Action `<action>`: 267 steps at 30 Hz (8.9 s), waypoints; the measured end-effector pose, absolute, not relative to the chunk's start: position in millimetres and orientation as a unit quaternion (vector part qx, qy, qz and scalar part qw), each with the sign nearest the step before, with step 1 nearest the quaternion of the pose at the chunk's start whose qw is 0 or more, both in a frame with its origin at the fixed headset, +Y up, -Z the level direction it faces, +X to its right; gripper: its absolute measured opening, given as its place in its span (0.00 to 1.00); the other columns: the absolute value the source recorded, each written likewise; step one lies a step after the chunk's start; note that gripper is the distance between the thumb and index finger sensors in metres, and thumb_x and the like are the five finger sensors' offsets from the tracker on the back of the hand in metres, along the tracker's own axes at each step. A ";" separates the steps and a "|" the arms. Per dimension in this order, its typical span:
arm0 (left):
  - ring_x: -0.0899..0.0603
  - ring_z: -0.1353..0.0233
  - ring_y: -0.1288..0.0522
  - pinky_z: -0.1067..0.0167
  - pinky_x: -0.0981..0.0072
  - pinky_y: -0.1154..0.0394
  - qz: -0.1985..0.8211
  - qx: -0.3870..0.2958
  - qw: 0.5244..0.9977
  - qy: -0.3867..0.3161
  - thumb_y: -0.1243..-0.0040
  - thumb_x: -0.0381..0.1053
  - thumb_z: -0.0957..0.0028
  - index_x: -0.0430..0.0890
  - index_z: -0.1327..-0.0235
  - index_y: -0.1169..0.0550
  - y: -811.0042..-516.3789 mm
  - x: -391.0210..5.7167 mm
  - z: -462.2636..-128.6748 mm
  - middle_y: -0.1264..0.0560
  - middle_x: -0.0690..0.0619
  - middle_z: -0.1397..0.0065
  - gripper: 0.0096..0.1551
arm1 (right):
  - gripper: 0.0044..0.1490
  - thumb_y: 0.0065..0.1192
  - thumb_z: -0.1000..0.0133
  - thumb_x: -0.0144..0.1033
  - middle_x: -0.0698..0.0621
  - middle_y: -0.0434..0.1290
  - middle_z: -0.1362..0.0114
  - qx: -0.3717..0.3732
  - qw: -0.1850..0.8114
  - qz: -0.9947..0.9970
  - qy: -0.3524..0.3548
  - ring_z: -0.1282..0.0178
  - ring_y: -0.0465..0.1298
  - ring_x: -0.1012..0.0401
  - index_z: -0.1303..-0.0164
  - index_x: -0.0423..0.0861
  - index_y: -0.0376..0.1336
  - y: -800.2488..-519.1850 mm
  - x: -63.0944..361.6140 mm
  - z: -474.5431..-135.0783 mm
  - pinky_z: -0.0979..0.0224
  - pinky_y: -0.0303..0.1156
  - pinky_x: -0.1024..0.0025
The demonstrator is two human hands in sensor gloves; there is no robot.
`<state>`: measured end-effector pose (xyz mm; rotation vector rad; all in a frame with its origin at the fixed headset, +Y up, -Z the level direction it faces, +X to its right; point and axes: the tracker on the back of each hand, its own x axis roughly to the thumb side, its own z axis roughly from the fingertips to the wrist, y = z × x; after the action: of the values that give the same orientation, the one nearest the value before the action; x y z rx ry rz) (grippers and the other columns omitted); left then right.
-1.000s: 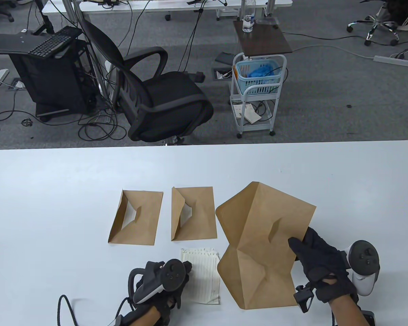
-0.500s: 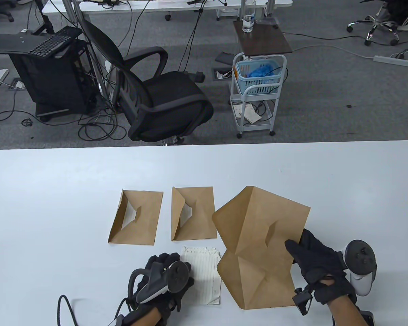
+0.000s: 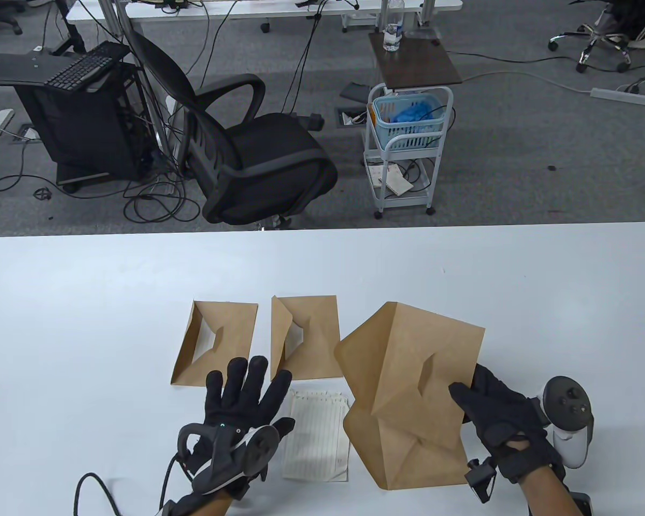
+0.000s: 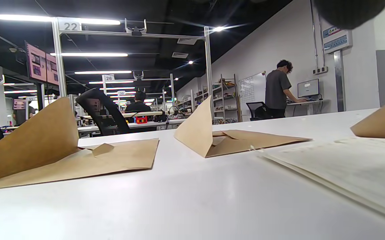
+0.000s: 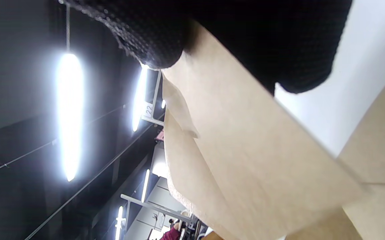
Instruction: Pull paper from envelopes and stack
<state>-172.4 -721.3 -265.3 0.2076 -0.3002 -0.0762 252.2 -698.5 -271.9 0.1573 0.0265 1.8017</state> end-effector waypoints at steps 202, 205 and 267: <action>0.43 0.45 0.13 0.33 0.40 0.31 0.488 -0.054 0.842 -0.225 0.41 0.55 0.43 0.50 0.28 0.27 -738.0 -125.2 -277.8 0.17 0.50 0.38 0.30 | 0.35 0.67 0.43 0.41 0.49 0.84 0.47 0.078 0.584 0.807 0.035 0.59 0.89 0.60 0.27 0.46 0.61 -727.3 211.9 -266.9 0.42 0.79 0.57; 0.43 0.46 0.13 0.34 0.40 0.30 0.450 -0.012 0.870 -0.199 0.41 0.58 0.44 0.50 0.30 0.25 -733.3 -132.7 -276.8 0.17 0.50 0.39 0.30 | 0.31 0.66 0.43 0.39 0.48 0.84 0.48 0.104 0.567 0.816 0.033 0.61 0.89 0.60 0.28 0.50 0.64 -722.8 209.1 -264.3 0.43 0.80 0.57; 0.35 0.25 0.28 0.28 0.33 0.40 0.490 -0.083 0.847 -0.189 0.31 0.54 0.48 0.51 0.46 0.17 -730.2 -126.1 -272.1 0.30 0.47 0.25 0.19 | 0.28 0.66 0.43 0.38 0.46 0.82 0.39 0.247 0.569 0.777 0.107 0.54 0.88 0.54 0.31 0.48 0.68 -727.7 178.1 -259.0 0.38 0.77 0.51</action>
<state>-126.1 -730.2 -272.1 -0.1752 -0.3995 1.0328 178.1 -727.7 -259.0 0.5803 0.2503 1.8242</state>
